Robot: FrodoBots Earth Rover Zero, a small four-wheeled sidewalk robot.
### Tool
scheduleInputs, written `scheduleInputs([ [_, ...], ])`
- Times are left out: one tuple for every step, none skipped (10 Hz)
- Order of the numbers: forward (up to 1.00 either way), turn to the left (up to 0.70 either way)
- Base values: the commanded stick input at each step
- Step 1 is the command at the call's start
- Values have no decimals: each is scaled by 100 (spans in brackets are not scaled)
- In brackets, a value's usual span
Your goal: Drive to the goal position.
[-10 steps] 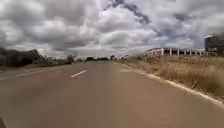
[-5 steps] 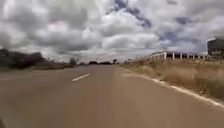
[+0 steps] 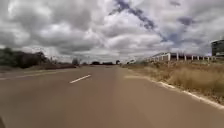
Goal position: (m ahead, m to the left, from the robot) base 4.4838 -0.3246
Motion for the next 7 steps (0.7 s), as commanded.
scheduleInputs([
  [85, 3],
  [85, 2],
  [85, 1],
  [85, 0],
  [85, 0],
  [85, 0],
  [85, -3],
])
